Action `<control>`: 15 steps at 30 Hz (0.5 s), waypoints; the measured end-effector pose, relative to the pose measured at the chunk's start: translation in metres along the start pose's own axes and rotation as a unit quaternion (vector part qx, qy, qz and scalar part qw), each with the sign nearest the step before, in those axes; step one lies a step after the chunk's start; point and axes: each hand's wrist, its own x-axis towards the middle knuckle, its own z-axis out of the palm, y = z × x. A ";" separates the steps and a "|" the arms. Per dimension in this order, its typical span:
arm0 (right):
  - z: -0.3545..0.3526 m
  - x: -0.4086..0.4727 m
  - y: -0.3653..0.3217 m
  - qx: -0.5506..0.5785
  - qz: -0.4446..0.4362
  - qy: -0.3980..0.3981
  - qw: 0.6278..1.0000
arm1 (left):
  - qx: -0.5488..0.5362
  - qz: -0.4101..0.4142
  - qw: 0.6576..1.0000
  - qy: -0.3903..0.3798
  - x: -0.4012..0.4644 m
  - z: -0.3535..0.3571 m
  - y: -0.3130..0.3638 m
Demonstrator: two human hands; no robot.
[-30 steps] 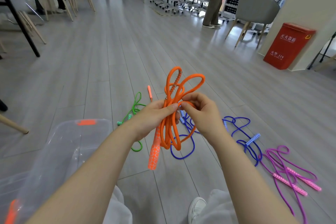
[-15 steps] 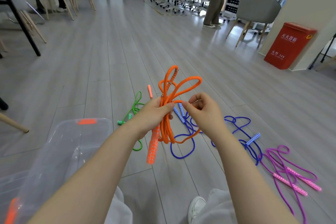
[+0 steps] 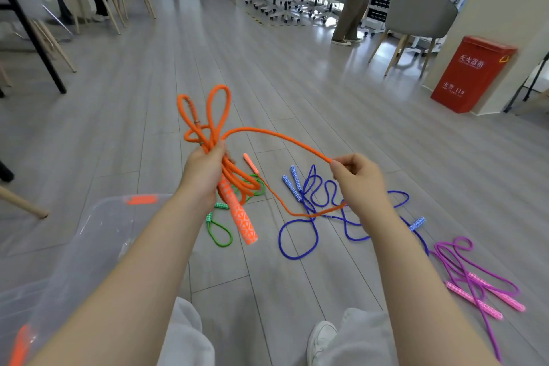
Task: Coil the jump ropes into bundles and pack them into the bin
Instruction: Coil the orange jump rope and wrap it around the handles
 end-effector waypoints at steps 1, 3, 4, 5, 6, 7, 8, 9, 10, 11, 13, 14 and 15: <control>0.005 -0.003 -0.003 0.033 0.010 -0.005 0.999 | 0.026 -0.004 0.999 -0.023 -0.003 0.003 -0.003; 0.015 -0.008 -0.008 0.094 0.017 -0.019 0.995 | 0.056 -0.010 0.996 -0.072 -0.010 0.011 -0.008; 0.021 -0.011 -0.010 0.110 0.010 -0.023 0.994 | 0.064 -0.010 0.993 -0.096 -0.015 0.015 -0.010; 0.025 -0.013 -0.012 0.120 -0.002 -0.028 0.992 | 0.074 -0.010 0.990 -0.117 -0.019 0.019 -0.010; 0.029 -0.015 -0.012 0.126 -0.015 -0.032 0.991 | 0.087 -0.006 0.987 -0.134 -0.023 0.022 -0.011; 0.032 -0.016 -0.013 0.128 -0.028 -0.038 0.991 | 0.102 0.000 0.984 -0.148 -0.027 0.024 -0.012; 0.034 -0.017 -0.013 0.129 -0.038 -0.045 0.990 | 0.114 0.007 0.980 -0.160 -0.029 0.026 -0.014; 0.036 -0.017 -0.013 0.128 -0.045 -0.053 0.989 | 0.122 0.010 0.977 -0.172 -0.030 0.027 -0.015; 0.038 -0.018 -0.014 0.130 -0.051 -0.058 0.989 | 0.125 0.012 0.975 -0.185 -0.030 0.027 -0.016; 0.040 -0.018 -0.013 0.128 -0.057 -0.060 0.988 | 0.126 0.011 0.972 -0.198 -0.030 0.027 -0.016; 0.042 -0.018 -0.011 0.111 -0.070 -0.056 0.990 | 0.128 0.010 0.968 -0.215 -0.031 0.027 -0.016; 0.042 -0.018 -0.010 0.102 -0.073 -0.057 0.990 | 0.128 0.011 0.967 -0.222 -0.031 0.027 -0.016; 0.041 -0.018 -0.011 0.099 -0.074 -0.060 0.991 | 0.126 0.014 0.965 -0.228 -0.033 0.028 -0.016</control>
